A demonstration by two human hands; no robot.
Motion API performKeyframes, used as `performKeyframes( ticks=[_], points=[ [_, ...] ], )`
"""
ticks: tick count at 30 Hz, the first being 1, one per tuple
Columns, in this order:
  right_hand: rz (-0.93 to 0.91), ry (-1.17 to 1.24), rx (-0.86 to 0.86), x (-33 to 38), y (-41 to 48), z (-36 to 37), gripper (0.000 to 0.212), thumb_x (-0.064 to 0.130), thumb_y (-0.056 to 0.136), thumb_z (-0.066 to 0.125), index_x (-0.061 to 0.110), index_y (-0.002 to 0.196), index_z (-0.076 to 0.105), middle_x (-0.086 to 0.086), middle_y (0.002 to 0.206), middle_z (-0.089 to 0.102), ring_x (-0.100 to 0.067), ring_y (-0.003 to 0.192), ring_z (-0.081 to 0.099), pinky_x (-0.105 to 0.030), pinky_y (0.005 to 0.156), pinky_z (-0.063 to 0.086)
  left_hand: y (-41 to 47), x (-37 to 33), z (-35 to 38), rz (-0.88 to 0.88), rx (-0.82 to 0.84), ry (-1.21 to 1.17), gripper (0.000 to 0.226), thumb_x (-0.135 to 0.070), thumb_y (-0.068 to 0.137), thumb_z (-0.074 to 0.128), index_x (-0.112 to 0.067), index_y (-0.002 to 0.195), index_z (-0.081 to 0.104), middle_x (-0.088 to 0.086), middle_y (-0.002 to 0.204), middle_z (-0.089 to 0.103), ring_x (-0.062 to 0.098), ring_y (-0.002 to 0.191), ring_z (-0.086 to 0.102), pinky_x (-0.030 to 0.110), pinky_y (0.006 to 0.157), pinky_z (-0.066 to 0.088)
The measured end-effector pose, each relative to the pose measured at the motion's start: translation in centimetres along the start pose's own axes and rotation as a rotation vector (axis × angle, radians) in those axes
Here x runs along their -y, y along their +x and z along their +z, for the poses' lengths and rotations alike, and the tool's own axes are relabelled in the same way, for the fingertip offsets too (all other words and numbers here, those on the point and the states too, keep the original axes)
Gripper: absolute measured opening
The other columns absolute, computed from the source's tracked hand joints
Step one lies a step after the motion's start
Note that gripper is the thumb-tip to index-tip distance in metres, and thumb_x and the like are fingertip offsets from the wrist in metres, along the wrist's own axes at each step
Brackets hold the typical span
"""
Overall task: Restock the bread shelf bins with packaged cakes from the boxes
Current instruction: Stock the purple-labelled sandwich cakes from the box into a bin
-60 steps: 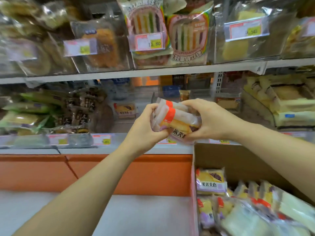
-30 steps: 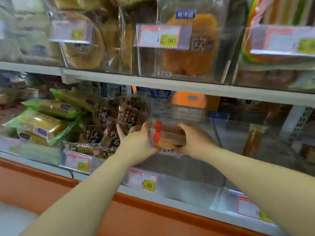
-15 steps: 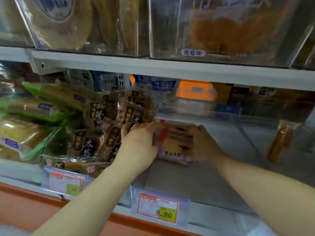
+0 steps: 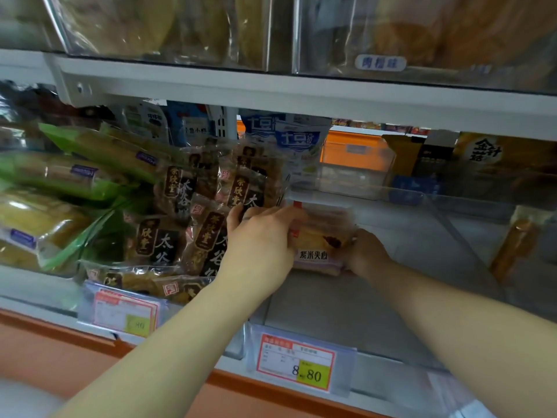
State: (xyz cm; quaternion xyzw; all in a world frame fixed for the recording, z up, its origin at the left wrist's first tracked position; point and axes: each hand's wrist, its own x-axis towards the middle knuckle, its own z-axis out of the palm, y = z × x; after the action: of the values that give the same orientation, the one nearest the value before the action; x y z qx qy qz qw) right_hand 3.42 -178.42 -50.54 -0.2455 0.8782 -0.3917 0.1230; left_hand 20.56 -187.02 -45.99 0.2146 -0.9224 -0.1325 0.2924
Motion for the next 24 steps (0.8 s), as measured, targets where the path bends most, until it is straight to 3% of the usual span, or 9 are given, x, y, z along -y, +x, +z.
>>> performKeyframes(
  ticks=[3, 8, 10, 13, 18, 21, 24],
  points=[
    [0.003, -0.083, 0.079, -0.5, 0.0, -0.4, 0.042, 0.016, 0.082, 0.071, 0.003, 0.12, 0.057, -0.017, 0.116, 0.062, -0.033, 0.105, 0.06, -0.045, 0.09, 0.051, 0.0, 0.0, -0.1, -0.002, 0.012, 0.013, 0.042, -0.015, 0.086, 0.057, -0.034, 0.123, 0.056, -0.012, 0.122, 0.06, 0.018, 0.125, 0.043, 0.041, 0.115, 0.011],
    [0.093, -0.025, 0.074, 0.4, -1.9, -2.9, 0.079, 0.032, 0.076, 0.078, 0.003, 0.137, 0.037, -0.011, 0.13, 0.053, -0.025, 0.116, 0.053, -0.025, 0.085, 0.044, -0.3, -0.5, -0.6, 0.004, 0.027, 0.092, 0.04, -0.018, 0.088, 0.055, -0.033, 0.125, 0.056, -0.008, 0.122, 0.058, 0.021, 0.124, 0.044, 0.047, 0.116, 0.013],
    [0.039, -0.008, 0.038, 1.1, -3.8, -4.5, 0.083, 0.031, 0.081, 0.075, 0.005, 0.144, 0.028, -0.012, 0.139, 0.046, -0.025, 0.123, 0.048, -0.024, 0.086, 0.04, -0.7, -1.2, -1.1, 0.012, 0.026, 0.16, 0.039, -0.022, 0.09, 0.055, -0.033, 0.127, 0.055, -0.007, 0.127, 0.055, 0.022, 0.127, 0.042, 0.049, 0.117, 0.012],
    [-0.109, -0.069, 0.007, 1.9, -8.0, -7.3, 0.069, 0.025, 0.083, 0.072, 0.014, 0.142, 0.039, -0.007, 0.137, 0.049, -0.021, 0.119, 0.051, -0.024, 0.087, 0.042, -1.8, -3.5, -2.2, -0.001, -0.019, 0.141, 0.034, -0.02, 0.09, 0.054, -0.031, 0.121, 0.061, -0.005, 0.124, 0.059, 0.024, 0.122, 0.047, 0.048, 0.114, 0.015],
    [-0.421, -0.258, -0.108, 1.0, -16.9, -13.2, 0.027, 0.019, 0.084, 0.067, 0.017, 0.111, 0.067, 0.003, 0.102, 0.068, -0.005, 0.088, 0.057, -0.019, 0.084, 0.045, -5.2, -9.9, -3.1, 0.102, -0.042, -0.011, 0.026, -0.015, 0.089, 0.054, -0.025, 0.111, 0.066, -0.003, 0.11, 0.067, 0.024, 0.103, 0.061, 0.044, 0.104, 0.032],
    [-0.468, -0.287, -0.171, -1.3, -22.0, -17.0, 0.019, 0.017, 0.085, 0.067, 0.02, 0.104, 0.069, 0.01, 0.091, 0.067, -0.003, 0.083, 0.06, -0.017, 0.08, 0.047, -7.9, -15.0, -2.9, 0.197, -0.015, -0.133, 0.027, -0.016, 0.087, 0.052, -0.022, 0.11, 0.067, -0.003, 0.107, 0.069, 0.025, 0.094, 0.065, 0.041, 0.085, 0.049],
    [-0.442, -0.346, -0.232, -4.6, -26.6, -21.3, 0.016, 0.016, 0.084, 0.067, 0.019, 0.099, 0.071, 0.013, 0.084, 0.064, -0.004, 0.079, 0.06, -0.018, 0.076, 0.046, -10.7, -20.5, -1.8, 0.224, 0.096, -0.19, 0.028, -0.021, 0.093, 0.049, -0.029, 0.117, 0.062, -0.01, 0.115, 0.064, 0.019, 0.104, 0.061, 0.035, 0.086, 0.047]
  ],
)
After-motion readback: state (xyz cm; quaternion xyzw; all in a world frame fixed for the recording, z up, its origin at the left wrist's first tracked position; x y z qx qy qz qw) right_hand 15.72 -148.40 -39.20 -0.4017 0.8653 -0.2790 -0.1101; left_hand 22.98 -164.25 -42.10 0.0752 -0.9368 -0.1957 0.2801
